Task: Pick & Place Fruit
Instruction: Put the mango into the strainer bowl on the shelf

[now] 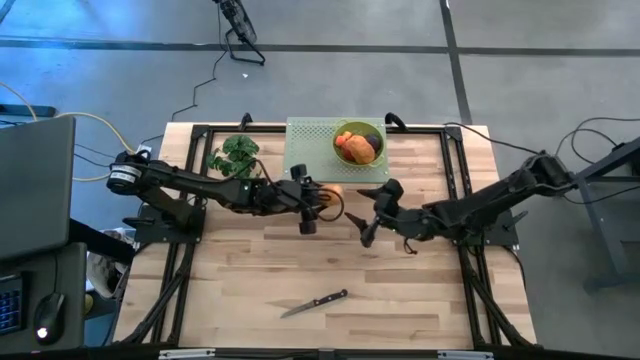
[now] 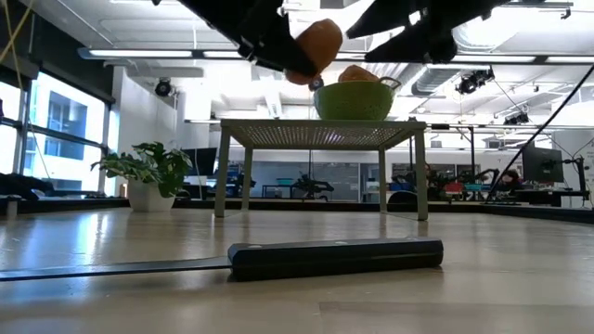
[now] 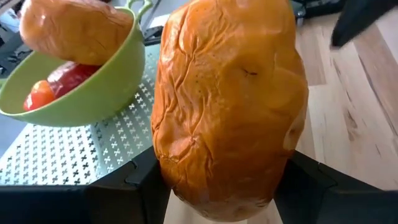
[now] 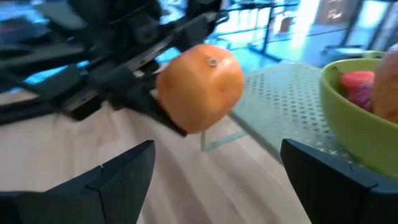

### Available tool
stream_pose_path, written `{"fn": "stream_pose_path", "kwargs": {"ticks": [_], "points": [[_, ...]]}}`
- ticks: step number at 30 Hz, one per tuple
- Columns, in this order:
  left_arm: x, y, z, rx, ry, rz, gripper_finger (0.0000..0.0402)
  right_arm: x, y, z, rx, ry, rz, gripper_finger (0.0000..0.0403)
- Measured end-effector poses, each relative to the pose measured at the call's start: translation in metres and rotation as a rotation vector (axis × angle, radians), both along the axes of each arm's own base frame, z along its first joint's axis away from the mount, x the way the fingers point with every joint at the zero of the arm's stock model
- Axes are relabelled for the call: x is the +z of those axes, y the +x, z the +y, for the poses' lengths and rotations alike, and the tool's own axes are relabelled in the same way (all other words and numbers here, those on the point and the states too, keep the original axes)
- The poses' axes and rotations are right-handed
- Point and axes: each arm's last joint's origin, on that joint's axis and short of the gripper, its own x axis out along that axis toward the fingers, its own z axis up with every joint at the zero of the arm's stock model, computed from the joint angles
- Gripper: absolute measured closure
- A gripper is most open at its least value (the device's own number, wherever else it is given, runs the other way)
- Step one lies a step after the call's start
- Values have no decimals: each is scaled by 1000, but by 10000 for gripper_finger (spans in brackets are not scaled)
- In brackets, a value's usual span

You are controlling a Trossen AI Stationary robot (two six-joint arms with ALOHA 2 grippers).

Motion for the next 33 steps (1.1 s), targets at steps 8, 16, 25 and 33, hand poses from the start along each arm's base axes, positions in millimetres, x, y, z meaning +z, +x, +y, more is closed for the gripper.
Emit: {"fn": "stream_pose_path", "kwargs": {"ticks": [8,16,25,33], "points": [[-10,10,0,11,11,-5,186,-12,21,6,-25,-39,-75,63],[-18,20,-1,17,13,-38,185,-12,26,0,-103,-48,-123,63],[-15,23,-2,4,23,-80,185,-13,32,-12,-39,57,-161,80],[-15,23,-2,-27,23,-79,185,-13,32,-15,-38,85,-173,157]]}}
